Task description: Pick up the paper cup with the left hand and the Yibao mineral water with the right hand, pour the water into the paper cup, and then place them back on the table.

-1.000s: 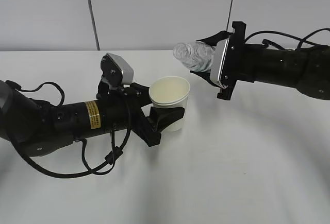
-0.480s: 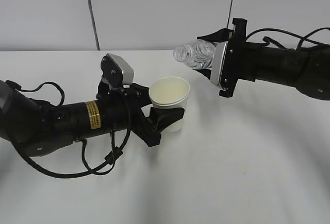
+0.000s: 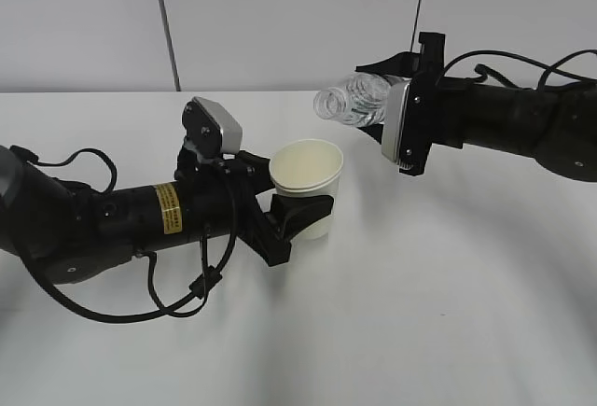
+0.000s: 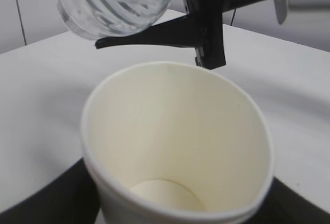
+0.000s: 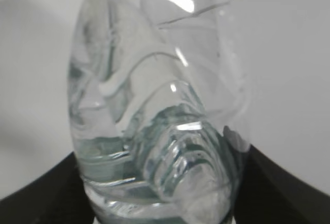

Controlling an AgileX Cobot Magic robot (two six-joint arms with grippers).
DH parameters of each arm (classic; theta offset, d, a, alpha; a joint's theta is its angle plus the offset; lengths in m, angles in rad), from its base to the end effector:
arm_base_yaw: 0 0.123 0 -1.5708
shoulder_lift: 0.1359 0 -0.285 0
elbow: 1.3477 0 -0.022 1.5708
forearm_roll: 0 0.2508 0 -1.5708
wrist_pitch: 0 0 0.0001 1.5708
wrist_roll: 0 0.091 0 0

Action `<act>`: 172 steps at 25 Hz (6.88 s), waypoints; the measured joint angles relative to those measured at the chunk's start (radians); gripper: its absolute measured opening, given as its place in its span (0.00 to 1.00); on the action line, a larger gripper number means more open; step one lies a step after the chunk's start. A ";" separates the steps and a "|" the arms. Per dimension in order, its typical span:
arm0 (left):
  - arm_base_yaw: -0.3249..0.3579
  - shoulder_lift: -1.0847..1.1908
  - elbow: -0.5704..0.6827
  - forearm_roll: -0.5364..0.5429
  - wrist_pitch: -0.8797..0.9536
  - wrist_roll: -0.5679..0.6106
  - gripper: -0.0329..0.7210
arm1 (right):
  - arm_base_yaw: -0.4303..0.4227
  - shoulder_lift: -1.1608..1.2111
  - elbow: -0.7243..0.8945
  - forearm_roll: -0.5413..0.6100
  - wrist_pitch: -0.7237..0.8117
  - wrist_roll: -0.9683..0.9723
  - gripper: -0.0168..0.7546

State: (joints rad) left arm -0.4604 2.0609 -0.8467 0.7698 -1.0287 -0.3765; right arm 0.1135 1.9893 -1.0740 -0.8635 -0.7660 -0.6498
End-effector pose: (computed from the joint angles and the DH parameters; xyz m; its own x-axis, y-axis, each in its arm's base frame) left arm 0.3031 -0.2109 0.1184 -0.1483 0.1516 -0.9773 0.8900 0.4514 -0.0650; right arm 0.4023 0.0941 0.1748 0.5285 -0.7744 -0.3477 -0.3896 0.1427 -0.9099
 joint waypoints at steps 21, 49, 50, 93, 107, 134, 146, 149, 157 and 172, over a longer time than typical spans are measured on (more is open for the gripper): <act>0.000 0.000 0.000 0.000 0.001 0.000 0.63 | 0.000 0.000 0.000 0.051 0.000 -0.205 0.67; 0.000 0.000 -0.003 -0.031 -0.033 0.000 0.63 | 0.000 -0.013 0.000 0.054 -0.008 -0.239 0.67; -0.001 0.001 -0.010 -0.030 -0.033 0.000 0.63 | 0.000 -0.013 0.000 0.054 -0.008 -0.239 0.67; -0.040 0.001 -0.030 -0.037 0.034 0.000 0.63 | 0.000 -0.013 0.000 0.054 -0.010 -0.348 0.67; -0.040 0.001 -0.030 -0.030 0.034 0.000 0.63 | 0.000 -0.013 0.000 0.078 -0.014 -0.387 0.67; -0.040 0.001 -0.030 -0.030 0.041 0.000 0.63 | 0.000 -0.013 0.000 0.102 -0.014 -0.429 0.67; -0.040 0.001 -0.030 -0.030 0.042 0.000 0.63 | 0.000 -0.013 0.000 0.104 -0.016 -0.457 0.67; -0.040 0.001 -0.030 -0.030 0.042 0.000 0.63 | 0.000 -0.013 0.000 0.104 -0.016 -0.458 0.67; -0.040 0.001 -0.030 -0.029 0.045 0.000 0.63 | 0.000 -0.013 0.000 0.104 -0.016 -0.463 0.67; -0.040 0.001 -0.030 -0.029 0.049 0.000 0.63 | 0.000 -0.015 0.000 0.104 -0.020 -0.477 0.67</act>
State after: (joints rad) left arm -0.5002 2.0618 -0.8768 0.7405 -0.9799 -0.3767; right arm 0.1135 1.9740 -1.0740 -0.7598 -0.7865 -1.1266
